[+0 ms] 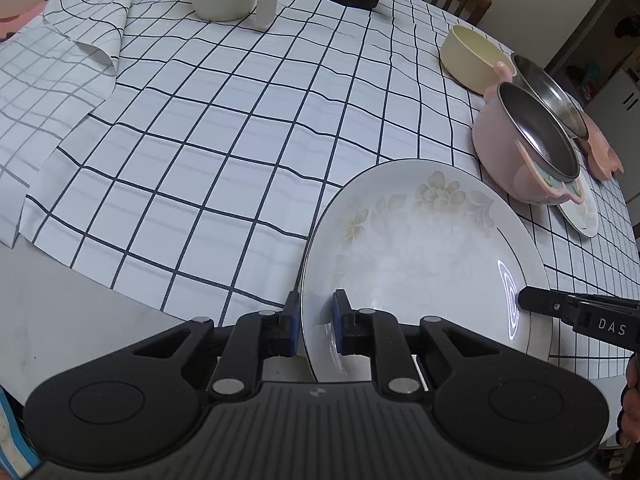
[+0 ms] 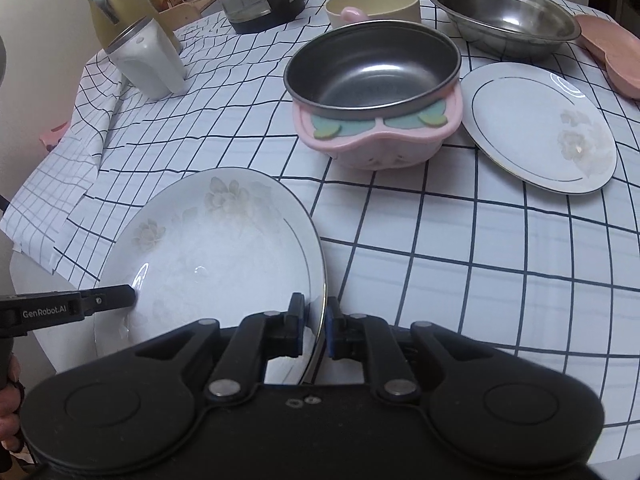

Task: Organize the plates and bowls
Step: 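Lift the floral plate with both tools and carry it toward the table edge, then lower the floral plate onto the tablecloth and open both tools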

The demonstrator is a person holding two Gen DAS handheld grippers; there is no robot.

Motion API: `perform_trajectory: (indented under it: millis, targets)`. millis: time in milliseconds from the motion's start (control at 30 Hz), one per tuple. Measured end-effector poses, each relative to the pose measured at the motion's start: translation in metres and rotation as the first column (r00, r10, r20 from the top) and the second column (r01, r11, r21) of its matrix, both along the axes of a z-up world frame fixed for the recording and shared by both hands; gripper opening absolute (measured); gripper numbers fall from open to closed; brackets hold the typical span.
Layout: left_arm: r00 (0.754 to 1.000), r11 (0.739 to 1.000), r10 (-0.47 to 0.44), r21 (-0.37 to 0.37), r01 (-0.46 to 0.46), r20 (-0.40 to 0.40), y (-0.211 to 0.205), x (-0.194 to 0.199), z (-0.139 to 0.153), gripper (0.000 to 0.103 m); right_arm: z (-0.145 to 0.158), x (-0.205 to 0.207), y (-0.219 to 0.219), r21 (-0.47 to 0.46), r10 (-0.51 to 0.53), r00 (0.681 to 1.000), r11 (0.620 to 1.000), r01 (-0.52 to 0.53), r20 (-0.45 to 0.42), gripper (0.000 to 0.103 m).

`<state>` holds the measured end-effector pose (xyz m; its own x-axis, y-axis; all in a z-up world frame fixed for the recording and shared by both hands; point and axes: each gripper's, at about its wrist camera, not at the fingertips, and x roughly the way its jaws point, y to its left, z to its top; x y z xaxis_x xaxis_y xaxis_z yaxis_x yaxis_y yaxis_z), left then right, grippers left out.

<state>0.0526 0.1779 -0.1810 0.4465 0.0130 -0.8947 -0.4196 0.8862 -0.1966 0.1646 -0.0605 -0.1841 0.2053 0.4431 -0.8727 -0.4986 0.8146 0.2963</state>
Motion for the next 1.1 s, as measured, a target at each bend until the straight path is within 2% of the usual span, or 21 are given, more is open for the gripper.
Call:
perform_trajectory:
  millis: [33,333,600,700,767,933,1100]
  targets:
    - [1.0,1.0,-0.002,0.016,0.002,-0.001,-0.002,0.0,0.001,0.015,0.001,0.0,0.001,-0.012,0.003,1.0,1.0,-0.003,0.008,0.019]
    - [1.0,0.995,-0.021,0.096,0.02,0.018,-0.013,-0.009,0.017,0.016,0.012,-0.004,-0.007,-0.025,0.029,0.999,0.999,-0.028,0.027,0.03]
    - [0.997,0.993,-0.024,0.119,0.015,0.072,-0.024,-0.015,0.041,0.026,0.03,-0.007,-0.019,-0.006,0.046,0.996,0.999,-0.045,0.071,0.039]
    - [0.994,0.99,-0.048,0.136,0.034,0.101,-0.035,-0.014,0.053,0.039,0.04,-0.007,-0.026,0.009,0.043,0.995,0.999,-0.044,0.089,0.044]
    - [0.989,0.987,-0.068,0.154,0.048,0.128,-0.045,-0.013,0.062,0.054,0.048,-0.007,-0.032,0.021,0.041,0.994,0.999,-0.043,0.105,0.048]
    - [0.977,0.982,-0.123,0.166,0.094,0.176,-0.073,-0.002,0.079,0.055,0.068,-0.004,-0.049,0.051,0.023,0.987,0.998,-0.032,0.157,0.066]
    - [0.96,0.973,-0.179,0.182,0.141,0.215,-0.106,0.014,0.09,0.063,0.087,0.001,-0.072,0.061,0.009,0.972,0.998,-0.024,0.237,0.077]
